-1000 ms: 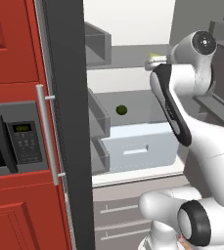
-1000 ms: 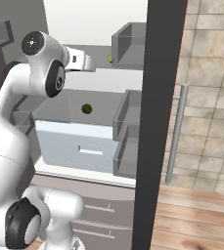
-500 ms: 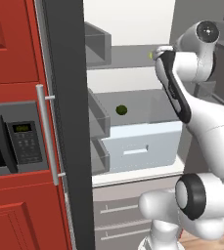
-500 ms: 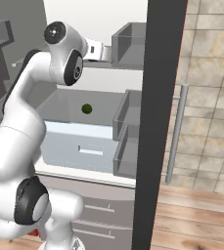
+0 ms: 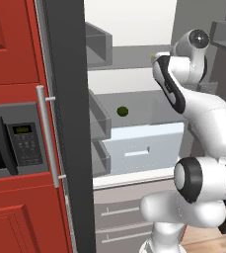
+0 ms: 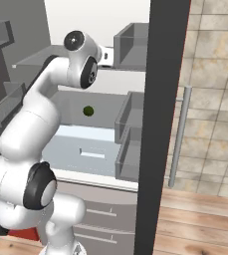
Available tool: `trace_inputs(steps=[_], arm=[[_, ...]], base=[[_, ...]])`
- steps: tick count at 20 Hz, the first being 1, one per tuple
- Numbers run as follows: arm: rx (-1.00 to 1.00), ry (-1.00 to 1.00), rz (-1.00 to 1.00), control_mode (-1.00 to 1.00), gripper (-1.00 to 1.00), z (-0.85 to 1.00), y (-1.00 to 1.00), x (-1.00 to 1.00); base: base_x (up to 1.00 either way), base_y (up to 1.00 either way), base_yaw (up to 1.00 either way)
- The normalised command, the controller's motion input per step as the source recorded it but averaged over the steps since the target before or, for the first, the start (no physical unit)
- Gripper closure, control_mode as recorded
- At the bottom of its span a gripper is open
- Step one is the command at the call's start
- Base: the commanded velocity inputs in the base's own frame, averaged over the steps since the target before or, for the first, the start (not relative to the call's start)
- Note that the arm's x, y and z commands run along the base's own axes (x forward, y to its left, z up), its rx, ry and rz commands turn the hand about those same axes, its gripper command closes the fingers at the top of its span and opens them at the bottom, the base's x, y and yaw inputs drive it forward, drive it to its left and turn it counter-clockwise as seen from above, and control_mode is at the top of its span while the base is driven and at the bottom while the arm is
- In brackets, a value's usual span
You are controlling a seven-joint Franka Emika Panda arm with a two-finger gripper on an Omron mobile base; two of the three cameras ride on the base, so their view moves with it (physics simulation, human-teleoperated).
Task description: Grab the lime and lemon wedge from the fridge, place them in the blender, close the lid, and turn on the blender to create a marinade.
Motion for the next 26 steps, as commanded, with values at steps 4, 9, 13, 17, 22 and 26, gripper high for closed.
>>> trace_inputs(steps=[4,9,13,17,22,26], arm=[[0.0,0.18,-0.01,-1.0,-1.0,0.01,0.0,0.74],[0.02,0.21,0.0,-1.0,-1.0,0.06,0.0,0.49],[0.01,0.1,0.0,-1.0,-1.0,0.0,0.0,0.16],[0.0,0.0,0.0,-1.0,-1.0,-0.18,0.0,0.07],[0.0,0.0,0.0,-1.0,-1.0,-0.34,0.0,0.22],[0.0,0.0,0.0,-1.0,-1.0,-0.31,0.0,0.36]], base=[[0.0,0.0,0.0],[0.0,0.0,0.0],[0.0,0.0,0.0],[0.0,0.0,0.0],[0.0,0.0,0.0],[0.0,0.0,0.0]])
